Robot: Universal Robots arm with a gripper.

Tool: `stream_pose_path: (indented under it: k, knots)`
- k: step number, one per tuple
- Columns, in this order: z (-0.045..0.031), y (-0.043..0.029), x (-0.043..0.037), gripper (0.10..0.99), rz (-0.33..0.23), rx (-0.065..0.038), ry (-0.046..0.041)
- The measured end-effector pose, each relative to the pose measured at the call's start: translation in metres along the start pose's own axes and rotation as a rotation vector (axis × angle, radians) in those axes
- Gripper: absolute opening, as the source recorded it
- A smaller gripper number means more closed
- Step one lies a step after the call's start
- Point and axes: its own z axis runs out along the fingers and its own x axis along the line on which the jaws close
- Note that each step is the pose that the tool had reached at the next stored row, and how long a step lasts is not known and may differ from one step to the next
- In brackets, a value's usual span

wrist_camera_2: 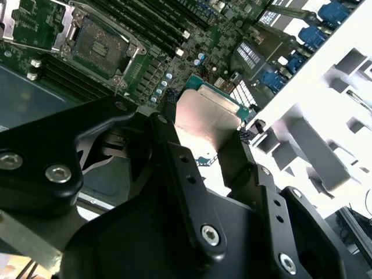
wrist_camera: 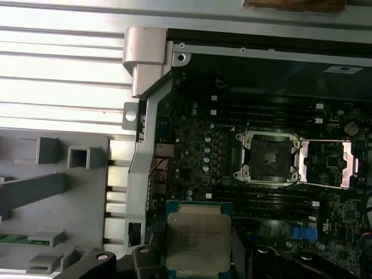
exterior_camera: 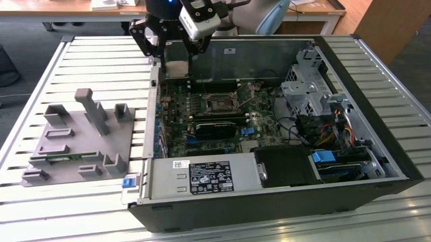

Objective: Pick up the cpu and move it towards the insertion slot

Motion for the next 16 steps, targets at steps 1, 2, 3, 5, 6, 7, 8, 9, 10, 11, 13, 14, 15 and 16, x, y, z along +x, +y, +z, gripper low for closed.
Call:
stream_pose_path:
  k: [1, 2, 3, 5, 6, 7, 8, 9, 10, 11, 13, 14, 15, 16]
  knots:
    - [0.0, 0.0009, -0.001, 0.537, 0.0, 0.0, 0.0]
    - [0.0001, 0.0017, -0.0021, 0.537, 0.0, 0.0, 0.0]
    - [0.0001, 0.0025, -0.0033, 0.537, 0.0, 0.0, 0.0]
    - [0.0002, 0.0041, -0.0056, 0.537, 0.0, 0.0, 0.0]
    - [0.0003, 0.0049, -0.0068, 0.537, 0.0, 0.0, 0.0]
    - [0.0003, 0.0057, -0.008, 0.537, 0.0, 0.0, -0.0001]
    - [0.0004, 0.0064, -0.0093, 0.537, 0.0, 0.0, -0.0001]
    - [0.0004, 0.0072, -0.0105, 0.537, 0.0, 0.0, -0.0001]
    - [0.0004, 0.008, -0.0118, 0.537, 0.0, 0.0, 0.0]
    - [0.0004, 0.0088, -0.0131, 0.537, 0.0, 0.0, 0.0]
    - [0.0005, 0.0103, -0.0158, 0.537, 0.0, 0.0, -0.0001]
    - [0.0005, 0.0111, -0.017, 0.537, 0.0, 0.0, -0.0001]
    - [0.0006, 0.0118, -0.0183, 0.537, 0.0, 0.0, -0.0001]
    - [0.0006, 0.0125, -0.0195, 0.537, 0.0, 0.0, -0.0001]
